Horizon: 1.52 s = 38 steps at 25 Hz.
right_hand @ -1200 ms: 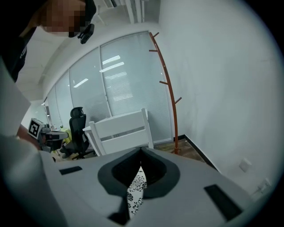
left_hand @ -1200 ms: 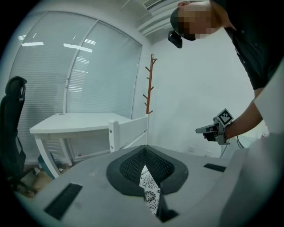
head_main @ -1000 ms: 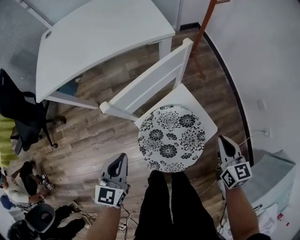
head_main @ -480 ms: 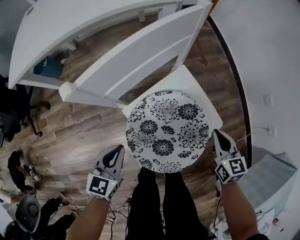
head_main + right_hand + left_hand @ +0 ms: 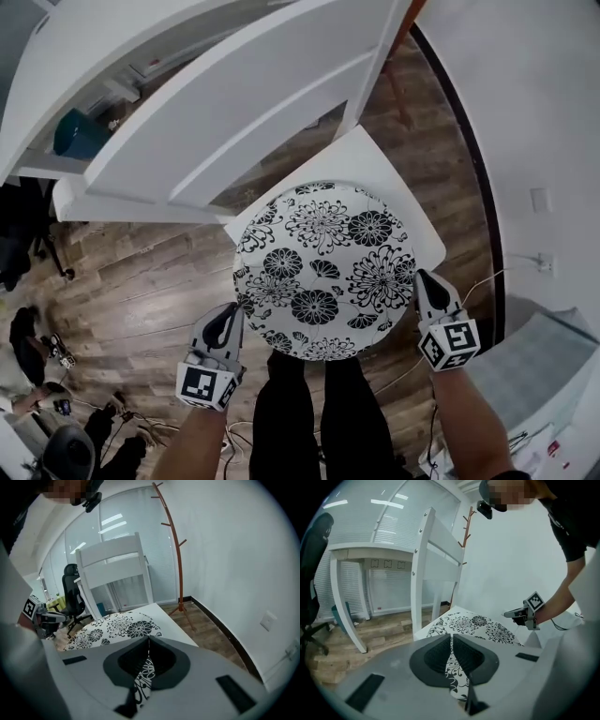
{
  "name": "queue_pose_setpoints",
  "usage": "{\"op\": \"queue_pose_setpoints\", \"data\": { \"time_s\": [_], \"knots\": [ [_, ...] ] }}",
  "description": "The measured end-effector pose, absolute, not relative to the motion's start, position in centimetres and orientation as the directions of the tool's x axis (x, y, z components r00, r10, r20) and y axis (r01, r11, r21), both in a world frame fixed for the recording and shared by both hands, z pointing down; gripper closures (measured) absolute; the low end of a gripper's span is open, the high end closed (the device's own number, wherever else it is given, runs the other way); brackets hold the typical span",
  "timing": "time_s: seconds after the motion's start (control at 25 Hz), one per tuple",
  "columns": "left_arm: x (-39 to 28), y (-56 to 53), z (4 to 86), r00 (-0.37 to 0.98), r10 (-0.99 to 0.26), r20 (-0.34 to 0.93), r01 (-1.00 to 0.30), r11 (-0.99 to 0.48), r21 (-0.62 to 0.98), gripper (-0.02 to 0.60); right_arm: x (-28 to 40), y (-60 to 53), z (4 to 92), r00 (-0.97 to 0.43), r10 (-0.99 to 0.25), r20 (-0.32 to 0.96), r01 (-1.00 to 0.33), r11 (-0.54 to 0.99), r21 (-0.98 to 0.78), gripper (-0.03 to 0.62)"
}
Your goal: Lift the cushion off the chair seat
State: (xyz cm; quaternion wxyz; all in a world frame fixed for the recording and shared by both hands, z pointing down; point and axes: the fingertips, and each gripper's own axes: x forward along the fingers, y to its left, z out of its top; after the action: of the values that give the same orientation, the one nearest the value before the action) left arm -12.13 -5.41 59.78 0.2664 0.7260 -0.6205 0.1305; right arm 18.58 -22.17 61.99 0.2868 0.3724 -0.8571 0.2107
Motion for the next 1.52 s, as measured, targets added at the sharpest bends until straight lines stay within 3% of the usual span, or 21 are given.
{"op": "queue_pose_setpoints", "data": {
  "time_s": [0.28,0.36,0.44,0.48,0.6,0.8,1.16,1.44,1.48,1.52],
  "knots": [
    [-12.2,-3.9,63.4,0.195,-0.797,0.572,-0.966,-0.055,0.252,0.572,18.9,-21.9,64.3,-0.539,-0.493,0.683,-0.756,0.641,-0.133,0.585],
    [-11.6,-4.1,63.9,0.192,-0.794,0.577,-0.966,-0.048,0.255,0.474,19.5,-22.3,65.0,-0.505,-0.498,0.705,-0.767,0.634,-0.101,0.583],
    [-11.2,-4.3,64.3,0.184,-0.797,0.576,-0.965,-0.034,0.26,0.444,20.0,-22.5,65.6,-0.49,-0.496,0.717,-0.773,0.627,-0.095,0.582],
    [-11.0,-4.3,64.5,0.183,-0.796,0.577,-0.963,-0.028,0.267,0.435,20.0,-22.4,65.9,-0.495,-0.484,0.722,-0.77,0.629,-0.106,0.566],
    [-10.5,-3.6,66.1,0.193,-0.777,0.6,-0.956,-0.011,0.294,0.406,19.6,-21.7,67.0,-0.517,-0.412,0.75,-0.743,0.65,-0.156,0.335],
    [-11.5,-1.8,68.8,0.148,-0.735,0.662,-0.95,0.081,0.303,0.337,19.7,-21.7,68.0,-0.486,-0.385,0.784,-0.734,0.666,-0.129,0.332],
    [-9.8,-1.5,70.1,0.291,-0.729,0.619,-0.87,0.067,0.488,0.336,19.9,-20.0,70.1,-0.473,-0.33,0.817,-0.752,0.635,-0.178,0.332],
    [-9.6,-2.5,69.6,0.304,-0.744,0.596,-0.859,0.057,0.509,0.339,19.4,-19.5,71.1,-0.439,-0.297,0.848,-0.749,0.643,-0.162,0.355],
    [-9.7,-2.7,69.3,0.301,-0.742,0.6,-0.865,0.052,0.499,0.375,19.3,-19.5,70.8,-0.441,-0.302,0.845,-0.744,0.65,-0.156,0.376],
    [-9.7,-2.8,68.9,0.299,-0.739,0.604,-0.871,0.046,0.488,0.491,19.2,-19.6,70.5,-0.443,-0.311,0.841,-0.74,0.656,-0.147,0.412]
  ]
}}
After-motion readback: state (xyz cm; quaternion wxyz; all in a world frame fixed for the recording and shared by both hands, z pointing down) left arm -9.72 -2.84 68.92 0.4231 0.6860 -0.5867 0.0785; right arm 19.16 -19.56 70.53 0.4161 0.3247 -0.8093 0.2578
